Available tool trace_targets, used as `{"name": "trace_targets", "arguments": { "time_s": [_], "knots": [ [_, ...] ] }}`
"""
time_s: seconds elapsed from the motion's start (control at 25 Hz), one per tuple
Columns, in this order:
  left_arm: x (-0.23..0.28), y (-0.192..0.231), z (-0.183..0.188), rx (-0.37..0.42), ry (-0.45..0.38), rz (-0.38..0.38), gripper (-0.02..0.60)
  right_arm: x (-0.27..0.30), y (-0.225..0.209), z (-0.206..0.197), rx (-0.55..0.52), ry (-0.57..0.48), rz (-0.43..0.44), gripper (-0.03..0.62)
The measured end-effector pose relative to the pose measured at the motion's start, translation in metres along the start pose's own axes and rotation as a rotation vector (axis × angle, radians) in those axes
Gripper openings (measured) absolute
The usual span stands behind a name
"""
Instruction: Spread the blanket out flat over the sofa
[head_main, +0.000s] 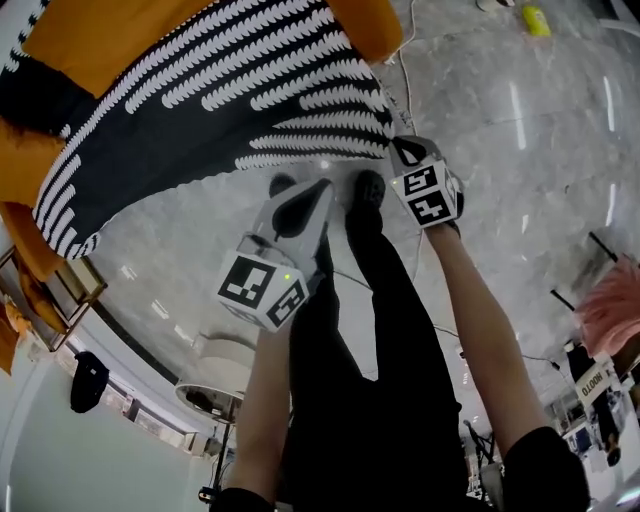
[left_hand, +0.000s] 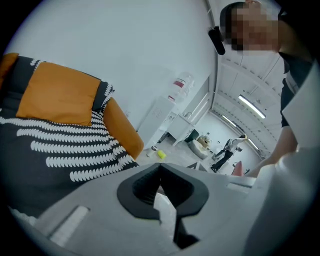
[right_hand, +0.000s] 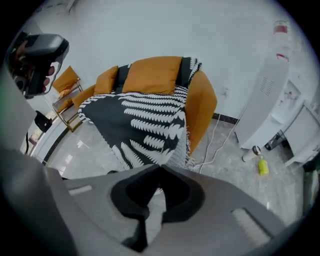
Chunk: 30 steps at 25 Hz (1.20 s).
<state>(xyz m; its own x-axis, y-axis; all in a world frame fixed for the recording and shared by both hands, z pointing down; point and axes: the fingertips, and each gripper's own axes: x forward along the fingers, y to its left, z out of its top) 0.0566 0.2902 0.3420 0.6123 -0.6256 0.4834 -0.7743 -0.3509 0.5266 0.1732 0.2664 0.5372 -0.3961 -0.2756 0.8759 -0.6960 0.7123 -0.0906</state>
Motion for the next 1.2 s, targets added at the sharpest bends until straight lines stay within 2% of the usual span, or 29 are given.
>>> {"name": "trace_targets", "arguments": {
  "time_s": [0.16, 0.48, 0.6, 0.84, 1.08, 1.2],
  "knots": [
    [0.000, 0.011, -0.025, -0.020, 0.013, 0.006, 0.011, 0.027, 0.009, -0.036, -0.013, 0.058, 0.006, 0.014],
    [0.007, 0.044, 0.000, -0.004, 0.016, -0.002, 0.011, 0.061, -0.008, -0.042, -0.143, 0.202, -0.017, 0.014],
    [0.031, 0.063, -0.011, 0.010, 0.017, -0.010, 0.011, 0.088, -0.021, -0.055, -0.159, 0.222, -0.018, 0.014],
    [0.079, 0.118, -0.051, 0.013, -0.008, 0.000, 0.011, 0.157, -0.029, -0.077, -0.092, 0.218, 0.003, 0.014],
    [0.099, 0.140, -0.069, 0.065, -0.035, 0.003, 0.011, 0.193, -0.031, -0.080, -0.020, 0.197, 0.020, 0.014],
    [0.113, 0.161, -0.090, 0.075, -0.039, -0.004, 0.011, 0.224, -0.034, -0.086, 0.035, 0.179, 0.015, 0.014]
  ]
}}
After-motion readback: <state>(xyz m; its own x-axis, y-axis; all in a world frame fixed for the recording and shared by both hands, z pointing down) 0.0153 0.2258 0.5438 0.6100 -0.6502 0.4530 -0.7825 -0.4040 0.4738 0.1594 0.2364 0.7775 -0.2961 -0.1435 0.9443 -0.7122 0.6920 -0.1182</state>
